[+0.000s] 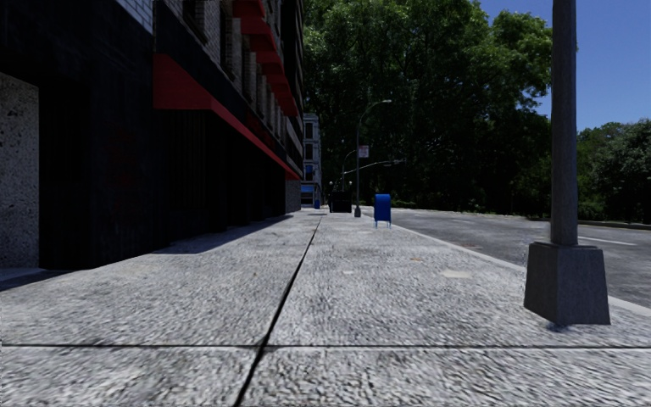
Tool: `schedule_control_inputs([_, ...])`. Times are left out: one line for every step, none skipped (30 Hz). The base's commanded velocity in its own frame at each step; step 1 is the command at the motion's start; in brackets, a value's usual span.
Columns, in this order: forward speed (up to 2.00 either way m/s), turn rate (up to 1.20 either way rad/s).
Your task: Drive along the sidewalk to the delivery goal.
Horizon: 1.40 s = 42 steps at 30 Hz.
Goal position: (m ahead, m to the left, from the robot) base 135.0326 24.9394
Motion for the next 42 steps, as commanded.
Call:
schedule_control_inputs([2.0, 0.0])
schedule_control_inputs([2.0, 0.0])
schedule_control_inputs([2.0, 0.0])
schedule_control_inputs([2.0, 0.0])
schedule_control_inputs([2.0, 0.0])
schedule_control_inputs([2.0, 0.0])
schedule_control_inputs([2.0, 0.0])
schedule_control_inputs([2.0, 0.0])
schedule_control_inputs([2.0, 0.0])
schedule_control_inputs([2.0, 0.0])
schedule_control_inputs([2.0, 0.0])
schedule_control_inputs([2.0, 0.0])
schedule_control_inputs([2.0, 0.0])
schedule_control_inputs([2.0, 0.0])
schedule_control_inputs([2.0, 0.0])
schedule_control_inputs([2.0, 0.0])
schedule_control_inputs([2.0, 0.0])
schedule_control_inputs([2.0, 0.0])
schedule_control_inputs([2.0, 0.0])
schedule_control_inputs([2.0, 0.0])
schedule_control_inputs([2.0, 0.0])
schedule_control_inputs([2.0, 0.0])
schedule_control_inputs([2.0, 0.0])
schedule_control_inputs([2.0, 0.0])
schedule_control_inputs([2.0, 0.0])
schedule_control_inputs([2.0, 0.0])
schedule_control_inputs([2.0, 0.0])
schedule_control_inputs([2.0, 0.0])
schedule_control_inputs([2.0, 0.0])
schedule_control_inputs([2.0, 0.0])
schedule_control_inputs([2.0, 0.0])
schedule_control_inputs([2.0, 0.0])
schedule_control_inputs([2.0, 0.0])
schedule_control_inputs([2.0, 0.0])
schedule_control_inputs([2.0, 0.0])
schedule_control_inputs([2.0, 0.0])
schedule_control_inputs([2.0, 0.0])
schedule_control_inputs([2.0, 0.0])
schedule_control_inputs([2.0, 0.0])
schedule_control_inputs([2.0, 0.0])
schedule_control_inputs([2.0, 0.0])
schedule_control_inputs([2.0, 0.0])
